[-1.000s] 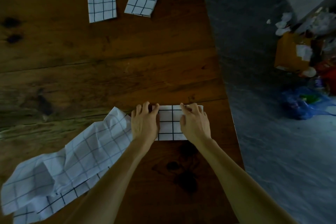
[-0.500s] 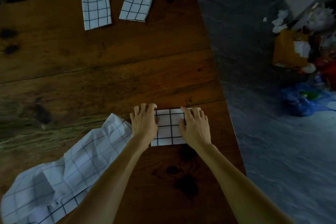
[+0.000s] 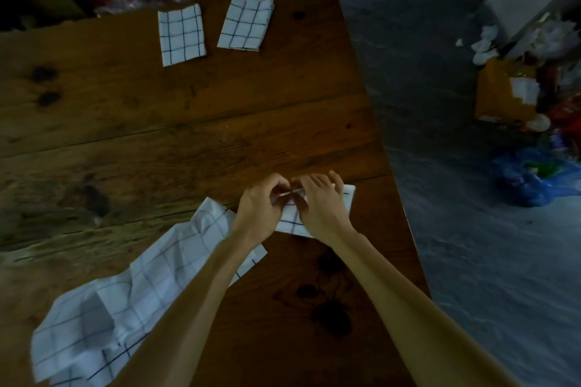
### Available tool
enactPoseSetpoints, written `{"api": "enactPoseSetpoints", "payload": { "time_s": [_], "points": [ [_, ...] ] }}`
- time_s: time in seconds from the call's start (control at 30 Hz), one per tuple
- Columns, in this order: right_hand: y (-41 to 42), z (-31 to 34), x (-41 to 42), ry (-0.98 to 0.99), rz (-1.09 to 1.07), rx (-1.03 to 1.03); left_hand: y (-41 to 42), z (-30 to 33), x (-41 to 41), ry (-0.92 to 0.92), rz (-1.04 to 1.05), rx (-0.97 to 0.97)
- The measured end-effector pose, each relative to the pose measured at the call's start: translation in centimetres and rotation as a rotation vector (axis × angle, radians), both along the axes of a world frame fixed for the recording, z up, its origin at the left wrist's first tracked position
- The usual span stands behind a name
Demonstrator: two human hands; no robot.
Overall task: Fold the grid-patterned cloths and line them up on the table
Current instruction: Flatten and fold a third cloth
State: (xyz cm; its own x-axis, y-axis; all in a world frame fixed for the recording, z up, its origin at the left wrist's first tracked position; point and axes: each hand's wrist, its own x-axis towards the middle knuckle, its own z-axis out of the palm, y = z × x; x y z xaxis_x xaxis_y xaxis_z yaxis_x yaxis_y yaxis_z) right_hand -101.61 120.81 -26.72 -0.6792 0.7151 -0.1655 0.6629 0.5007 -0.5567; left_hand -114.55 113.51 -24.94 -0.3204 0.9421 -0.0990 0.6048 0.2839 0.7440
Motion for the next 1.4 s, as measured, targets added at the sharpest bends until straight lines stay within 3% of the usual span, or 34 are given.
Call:
{"api": "enactPoseSetpoints", "payload": {
  "time_s": [0.1,0.2,0.43,0.67,1.07,1.4],
  "points": [
    [-0.1,3.3,-0.5,0.192,-0.113,-0.190,-1.0,3.0,-1.3,0.006,0.101,0.122],
    [-1.0,7.7,-0.2,0.395,-0.211,-0.412,-2.9,6.2,-3.1,-0.066,0.163,0.115],
    [-5.3,15.0,-0.2,0.598,-0.236,-0.415,-7.8,14.4,-2.9,-0.225,0.235,0.329],
    [-10.9,20.9,-0.4,0.812,-0.209,-0.308,-13.9,20.3,-2.2,-0.155,0.288,0.553],
    [-16.5,23.3,-1.4,0.867,-0.162,-0.288,-19.9,22.3,-2.8,-0.104,0.343,0.640],
    [-16.5,23.6,-0.2,0.839,-0.218,-0.232,-19.2,21.9,-3.3,-0.082,0.223,0.658]
  ]
}}
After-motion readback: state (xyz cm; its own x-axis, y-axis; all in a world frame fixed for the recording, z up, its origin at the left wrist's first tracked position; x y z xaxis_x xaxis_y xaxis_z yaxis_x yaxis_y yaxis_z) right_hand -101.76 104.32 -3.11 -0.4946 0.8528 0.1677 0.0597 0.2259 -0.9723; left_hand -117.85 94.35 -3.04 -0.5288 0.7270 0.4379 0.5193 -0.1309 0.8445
